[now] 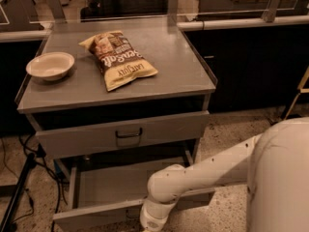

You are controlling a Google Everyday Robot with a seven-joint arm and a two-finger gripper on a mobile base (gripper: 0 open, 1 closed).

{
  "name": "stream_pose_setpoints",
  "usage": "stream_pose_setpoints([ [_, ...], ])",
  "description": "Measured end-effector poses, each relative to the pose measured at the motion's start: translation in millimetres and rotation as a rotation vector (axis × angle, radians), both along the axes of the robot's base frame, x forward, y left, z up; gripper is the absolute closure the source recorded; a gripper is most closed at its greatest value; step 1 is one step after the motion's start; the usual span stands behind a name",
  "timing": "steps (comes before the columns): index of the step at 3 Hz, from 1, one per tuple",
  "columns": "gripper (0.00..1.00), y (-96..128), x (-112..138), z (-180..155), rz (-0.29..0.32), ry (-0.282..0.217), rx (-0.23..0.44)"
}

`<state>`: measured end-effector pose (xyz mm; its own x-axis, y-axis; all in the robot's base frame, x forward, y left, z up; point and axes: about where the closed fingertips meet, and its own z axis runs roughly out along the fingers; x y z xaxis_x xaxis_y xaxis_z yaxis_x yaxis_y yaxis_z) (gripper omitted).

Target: Open middle drawer

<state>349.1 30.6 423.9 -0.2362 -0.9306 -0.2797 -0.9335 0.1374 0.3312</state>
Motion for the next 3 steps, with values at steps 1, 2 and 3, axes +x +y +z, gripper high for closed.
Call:
stream_pose_setpoints([
  [1, 0.0, 2.9, -0.2, 2.9, 0.0, 0.0, 0.0],
  [2, 0.0, -5.0, -23.4, 6.8, -0.019, 0.026, 0.003],
  [3, 0.0, -2.7, -23.5, 10.9, -0.019, 0.026, 0.003],
])
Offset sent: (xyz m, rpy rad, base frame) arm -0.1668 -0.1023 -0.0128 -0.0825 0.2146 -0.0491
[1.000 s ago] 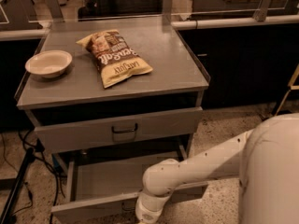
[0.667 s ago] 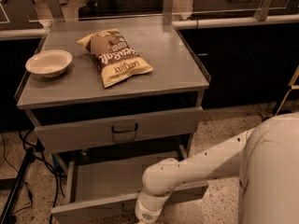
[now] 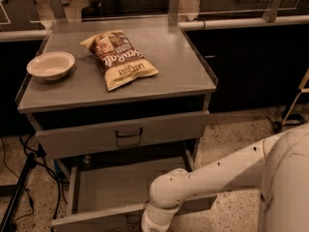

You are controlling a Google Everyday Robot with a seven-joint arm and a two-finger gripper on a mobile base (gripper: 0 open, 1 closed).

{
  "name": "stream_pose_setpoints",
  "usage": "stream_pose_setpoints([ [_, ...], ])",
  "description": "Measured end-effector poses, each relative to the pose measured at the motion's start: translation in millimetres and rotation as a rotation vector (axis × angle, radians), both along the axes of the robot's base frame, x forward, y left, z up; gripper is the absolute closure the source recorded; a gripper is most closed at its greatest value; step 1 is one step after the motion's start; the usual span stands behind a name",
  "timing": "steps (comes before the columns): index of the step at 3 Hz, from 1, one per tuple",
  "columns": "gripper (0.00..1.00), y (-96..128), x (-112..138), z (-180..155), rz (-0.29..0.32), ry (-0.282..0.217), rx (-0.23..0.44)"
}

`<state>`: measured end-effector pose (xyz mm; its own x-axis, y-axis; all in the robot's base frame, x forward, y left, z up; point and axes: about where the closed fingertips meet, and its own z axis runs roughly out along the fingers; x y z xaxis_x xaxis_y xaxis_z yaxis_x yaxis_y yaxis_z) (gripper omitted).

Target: Open middle drawer

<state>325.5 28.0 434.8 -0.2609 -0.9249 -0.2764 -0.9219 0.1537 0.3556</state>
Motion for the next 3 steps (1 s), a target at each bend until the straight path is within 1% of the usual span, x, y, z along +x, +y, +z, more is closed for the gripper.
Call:
stream_pose_setpoints([
  [1, 0.0, -22.3, -48.6, 2.9, -0.032, 0.071, -0.014],
  [2, 0.0, -61.7, -128.7, -6.7, -0.043, 0.191, -0.055],
  [3, 0.0, -69.8, -141.7, -8.6, -0.035, 0.208, -0.068],
])
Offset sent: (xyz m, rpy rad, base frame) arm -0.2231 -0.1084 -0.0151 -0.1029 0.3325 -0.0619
